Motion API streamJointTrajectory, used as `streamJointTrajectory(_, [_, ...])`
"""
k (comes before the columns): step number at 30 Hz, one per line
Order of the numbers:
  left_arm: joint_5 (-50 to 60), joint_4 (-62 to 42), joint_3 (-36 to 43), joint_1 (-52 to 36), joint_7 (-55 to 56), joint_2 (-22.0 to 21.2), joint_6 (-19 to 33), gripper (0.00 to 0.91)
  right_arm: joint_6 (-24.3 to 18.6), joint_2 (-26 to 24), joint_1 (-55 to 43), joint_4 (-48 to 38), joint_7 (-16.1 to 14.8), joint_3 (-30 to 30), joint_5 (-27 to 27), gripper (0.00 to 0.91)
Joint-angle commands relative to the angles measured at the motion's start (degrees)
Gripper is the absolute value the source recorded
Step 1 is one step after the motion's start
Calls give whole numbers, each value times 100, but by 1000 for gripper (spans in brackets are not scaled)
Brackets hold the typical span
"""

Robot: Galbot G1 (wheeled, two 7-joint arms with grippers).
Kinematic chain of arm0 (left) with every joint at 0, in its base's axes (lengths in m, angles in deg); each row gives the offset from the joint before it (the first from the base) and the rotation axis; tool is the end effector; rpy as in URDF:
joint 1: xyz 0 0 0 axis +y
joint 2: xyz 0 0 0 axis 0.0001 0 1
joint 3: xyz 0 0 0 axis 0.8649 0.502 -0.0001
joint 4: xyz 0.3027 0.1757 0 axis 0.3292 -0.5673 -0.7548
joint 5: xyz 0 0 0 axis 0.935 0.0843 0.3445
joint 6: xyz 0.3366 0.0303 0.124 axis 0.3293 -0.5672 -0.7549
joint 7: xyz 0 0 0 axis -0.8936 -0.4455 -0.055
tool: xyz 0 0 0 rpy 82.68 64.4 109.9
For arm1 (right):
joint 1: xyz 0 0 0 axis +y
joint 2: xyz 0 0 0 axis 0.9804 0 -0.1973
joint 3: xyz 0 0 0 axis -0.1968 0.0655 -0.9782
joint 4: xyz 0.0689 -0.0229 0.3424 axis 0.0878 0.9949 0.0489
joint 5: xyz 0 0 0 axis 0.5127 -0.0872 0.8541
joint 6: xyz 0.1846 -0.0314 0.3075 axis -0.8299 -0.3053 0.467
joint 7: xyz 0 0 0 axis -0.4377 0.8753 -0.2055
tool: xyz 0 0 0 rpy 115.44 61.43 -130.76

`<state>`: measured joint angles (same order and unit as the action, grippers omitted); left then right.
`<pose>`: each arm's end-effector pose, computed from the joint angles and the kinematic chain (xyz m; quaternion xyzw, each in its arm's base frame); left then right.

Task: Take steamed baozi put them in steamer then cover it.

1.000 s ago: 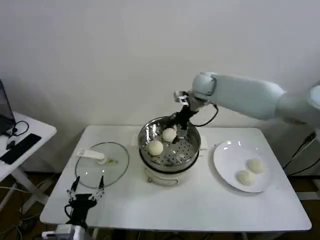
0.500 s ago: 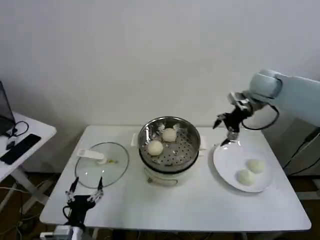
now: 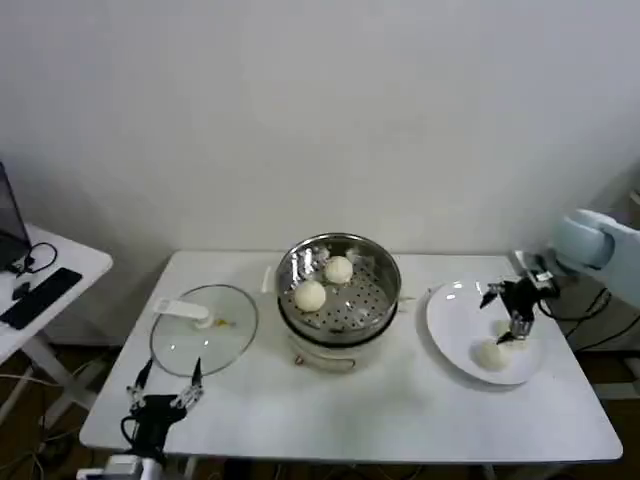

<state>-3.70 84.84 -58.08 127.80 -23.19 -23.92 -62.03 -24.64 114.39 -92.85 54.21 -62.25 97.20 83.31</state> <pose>0.1394 0.0710 -0.3392 0.0450 -0.9940 -0.0566 0.0825 0.4952 -0.2375 -0.1444 0.5409 -0.5467 0.4862 0.4150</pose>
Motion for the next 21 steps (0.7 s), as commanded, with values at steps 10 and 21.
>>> streamJointTrajectory(10, [-2,-68,14,25,26,-31,9,907,-182,376,1468,-944,45,-1015,-982,907])
streamJointTrajectory(21, [2,-101,22,14,20,-21,-1,907,-222,666,1557,-1330,77,-1157,-1064,907])
